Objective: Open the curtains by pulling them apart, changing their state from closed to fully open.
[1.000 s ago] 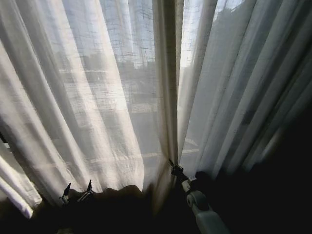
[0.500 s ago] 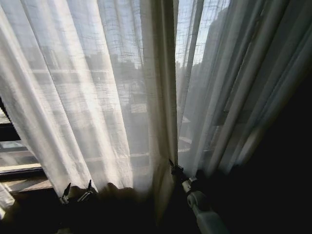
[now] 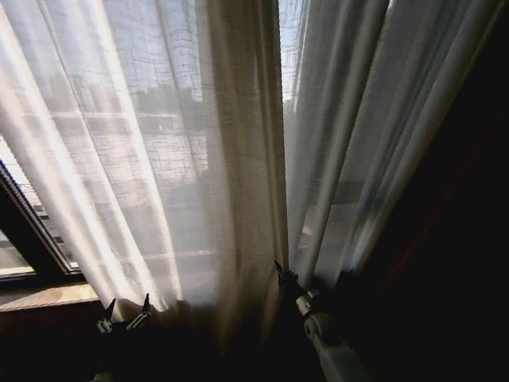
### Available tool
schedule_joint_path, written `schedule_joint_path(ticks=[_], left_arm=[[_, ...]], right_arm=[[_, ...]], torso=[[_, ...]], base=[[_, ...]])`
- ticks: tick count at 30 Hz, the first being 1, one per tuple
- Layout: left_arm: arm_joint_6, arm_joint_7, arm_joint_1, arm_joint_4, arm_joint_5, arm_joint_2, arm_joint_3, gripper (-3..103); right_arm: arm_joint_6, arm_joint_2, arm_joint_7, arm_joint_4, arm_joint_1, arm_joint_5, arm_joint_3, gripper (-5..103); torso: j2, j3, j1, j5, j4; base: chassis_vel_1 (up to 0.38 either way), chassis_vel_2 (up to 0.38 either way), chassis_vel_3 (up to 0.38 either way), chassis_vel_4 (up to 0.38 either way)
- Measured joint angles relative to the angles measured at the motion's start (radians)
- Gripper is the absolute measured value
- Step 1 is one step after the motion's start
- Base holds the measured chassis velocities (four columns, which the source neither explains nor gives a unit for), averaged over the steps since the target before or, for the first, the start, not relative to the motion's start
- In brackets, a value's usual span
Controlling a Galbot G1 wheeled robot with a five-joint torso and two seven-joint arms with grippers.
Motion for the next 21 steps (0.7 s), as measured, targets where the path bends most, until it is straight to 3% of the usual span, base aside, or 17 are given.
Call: schedule_joint_path(ticks=[21], left_arm=[[0.0,0.0,0.0,0.0,0.0,0.0,0.0,100]], right_arm=[[0.024,0.01,-0.008,-0.015,0.001,-0.03,-0.004,0]], torso=[[0.0,0.0,0.0,-0.0004,0.0]], base=[[-0.357,-0.35,0.35,0.355]])
